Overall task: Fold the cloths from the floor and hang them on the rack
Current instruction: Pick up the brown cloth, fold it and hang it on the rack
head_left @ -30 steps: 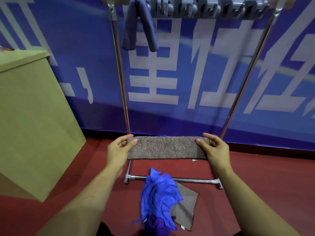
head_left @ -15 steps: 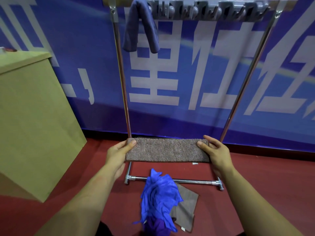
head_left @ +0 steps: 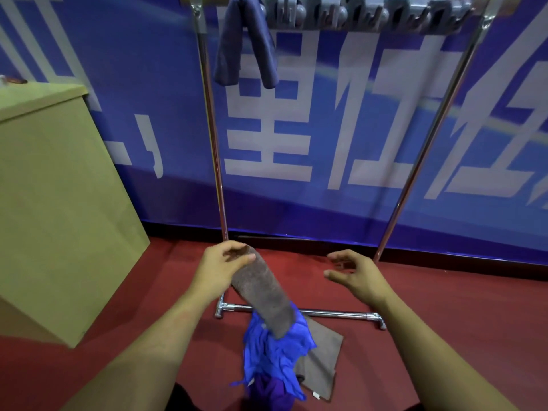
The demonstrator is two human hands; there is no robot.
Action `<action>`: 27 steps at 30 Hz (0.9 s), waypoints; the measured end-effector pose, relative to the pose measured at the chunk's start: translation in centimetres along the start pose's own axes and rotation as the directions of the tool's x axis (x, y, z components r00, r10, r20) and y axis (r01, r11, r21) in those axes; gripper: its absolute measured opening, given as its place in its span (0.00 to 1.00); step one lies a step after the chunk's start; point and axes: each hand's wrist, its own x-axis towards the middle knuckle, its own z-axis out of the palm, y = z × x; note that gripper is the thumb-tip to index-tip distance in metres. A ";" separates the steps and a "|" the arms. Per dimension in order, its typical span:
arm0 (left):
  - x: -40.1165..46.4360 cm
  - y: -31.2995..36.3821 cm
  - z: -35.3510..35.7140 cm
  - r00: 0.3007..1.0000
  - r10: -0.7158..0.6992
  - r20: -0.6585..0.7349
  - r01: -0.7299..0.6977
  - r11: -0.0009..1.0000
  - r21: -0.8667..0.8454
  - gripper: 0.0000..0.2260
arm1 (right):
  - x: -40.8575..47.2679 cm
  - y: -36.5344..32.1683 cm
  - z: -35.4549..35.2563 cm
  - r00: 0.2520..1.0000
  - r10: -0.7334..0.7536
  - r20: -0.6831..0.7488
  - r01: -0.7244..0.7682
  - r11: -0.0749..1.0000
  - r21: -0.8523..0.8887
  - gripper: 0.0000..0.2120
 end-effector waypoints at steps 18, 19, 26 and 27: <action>-1.6 2.9 2.5 0.965 0.107 0.239 -0.122 0.992 0.046 0.10 | -2.4 -3.6 5.5 0.906 -0.109 0.408 0.062 0.990 0.126 0.19; -1.6 3.0 2.5 0.969 0.110 0.220 -0.120 0.992 0.031 0.10 | -2.5 -3.5 5.7 0.893 -0.100 0.438 0.041 0.989 0.141 0.17; -1.4 2.7 2.1 0.987 0.094 0.131 -0.093 0.996 -0.016 0.12 | -2.7 -4.3 6.0 0.876 -0.016 0.482 -0.081 0.981 0.178 0.09; -1.4 2.7 2.0 0.990 0.079 0.120 -0.076 0.997 -0.036 0.11 | -2.8 -4.4 6.0 0.879 -0.010 0.477 -0.107 0.970 0.218 0.07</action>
